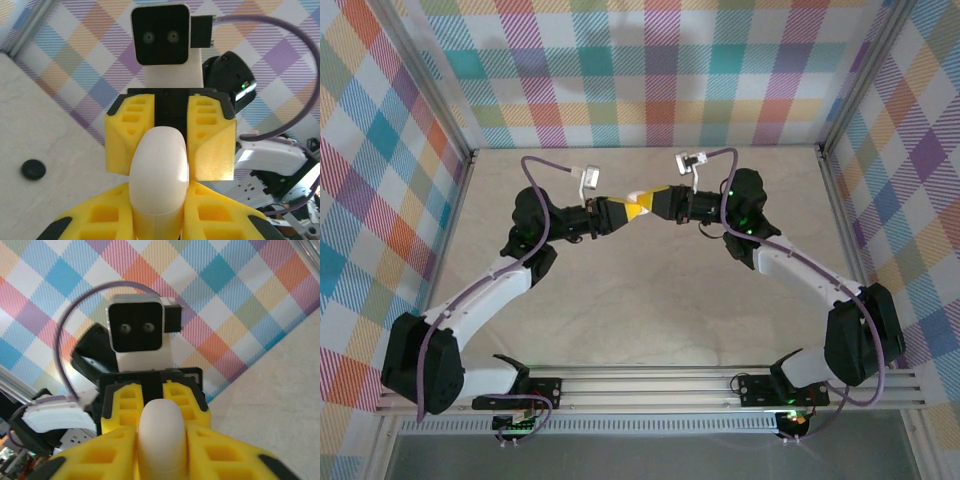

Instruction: Insert wireless bluetooth earbuds into charging case

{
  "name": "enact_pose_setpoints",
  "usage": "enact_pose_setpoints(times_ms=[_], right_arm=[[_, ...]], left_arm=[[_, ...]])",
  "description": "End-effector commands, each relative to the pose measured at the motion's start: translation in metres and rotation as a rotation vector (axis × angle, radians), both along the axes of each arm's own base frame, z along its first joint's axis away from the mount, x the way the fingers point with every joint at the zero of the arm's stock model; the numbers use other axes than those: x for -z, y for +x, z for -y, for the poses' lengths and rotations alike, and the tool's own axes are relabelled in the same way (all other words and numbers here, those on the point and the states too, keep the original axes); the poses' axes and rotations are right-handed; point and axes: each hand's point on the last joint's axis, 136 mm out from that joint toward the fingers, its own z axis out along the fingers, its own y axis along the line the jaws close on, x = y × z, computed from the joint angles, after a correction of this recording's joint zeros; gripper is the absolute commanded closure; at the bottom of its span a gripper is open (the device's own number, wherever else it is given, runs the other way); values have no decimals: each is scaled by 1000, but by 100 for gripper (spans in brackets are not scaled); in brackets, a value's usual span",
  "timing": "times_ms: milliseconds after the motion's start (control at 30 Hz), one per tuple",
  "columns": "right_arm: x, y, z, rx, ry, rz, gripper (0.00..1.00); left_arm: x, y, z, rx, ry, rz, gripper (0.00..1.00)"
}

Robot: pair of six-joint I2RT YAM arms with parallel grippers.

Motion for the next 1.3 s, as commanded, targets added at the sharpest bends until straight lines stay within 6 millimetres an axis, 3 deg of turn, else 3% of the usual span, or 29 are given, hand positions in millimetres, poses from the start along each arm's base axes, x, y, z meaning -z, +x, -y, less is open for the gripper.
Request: enact_pose_setpoints(times_ms=[0, 133, 233, 433, 800, 1067, 1267], right_arm=[[-8, -2, 5, 48, -68, 56, 61], [-8, -11, 9, 44, -156, 111, 55], [-6, -18, 10, 10, -192, 127, 53], [-8, -41, 9, -125, -191, 181, 50], [10, -69, -4, -238, -308, 244, 46], [28, -74, -17, -277, -387, 254, 44], [42, -64, -16, -237, -460, 291, 42]], left_arm=[[4, -15, -5, -17, 169, 136, 100], [13, -21, -10, -10, 274, 191, 100], [13, -33, -8, 73, 301, 272, 100], [33, -51, -12, 203, 425, 329, 100], [38, -59, -16, 196, 415, 480, 100], [37, -62, -15, 206, 390, 504, 100], [36, -65, -17, 199, 379, 530, 100]])
